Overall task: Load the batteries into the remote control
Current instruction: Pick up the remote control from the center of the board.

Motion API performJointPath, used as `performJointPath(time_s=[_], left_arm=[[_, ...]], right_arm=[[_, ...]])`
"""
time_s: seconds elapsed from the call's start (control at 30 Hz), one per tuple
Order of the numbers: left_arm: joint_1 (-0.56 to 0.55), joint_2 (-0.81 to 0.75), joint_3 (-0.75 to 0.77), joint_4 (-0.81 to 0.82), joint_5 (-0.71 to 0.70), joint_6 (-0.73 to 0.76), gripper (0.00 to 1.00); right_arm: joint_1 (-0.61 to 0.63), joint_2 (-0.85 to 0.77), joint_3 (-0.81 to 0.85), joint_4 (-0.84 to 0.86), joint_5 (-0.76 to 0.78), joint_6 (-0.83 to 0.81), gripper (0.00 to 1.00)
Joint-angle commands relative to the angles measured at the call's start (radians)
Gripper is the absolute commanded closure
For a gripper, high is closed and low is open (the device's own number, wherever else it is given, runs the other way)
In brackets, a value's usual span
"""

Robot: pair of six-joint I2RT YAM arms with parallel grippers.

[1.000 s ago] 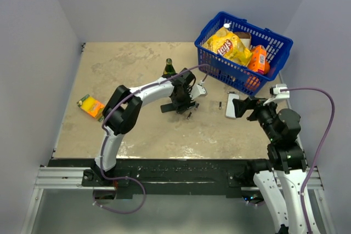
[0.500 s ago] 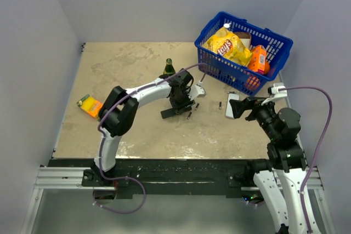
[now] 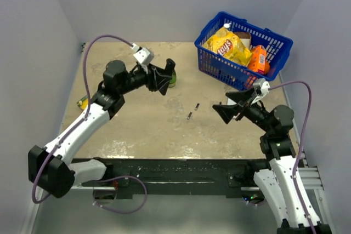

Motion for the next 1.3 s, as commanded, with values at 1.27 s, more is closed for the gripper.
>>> performJointPath(time_s=[1.27], left_arm=[[0.012, -0.12, -0.417, 1.174, 0.415, -0.773, 0.8]], right_arm=[[0.58, 0.713, 0.119, 0.916, -0.073, 0.098, 0.15]])
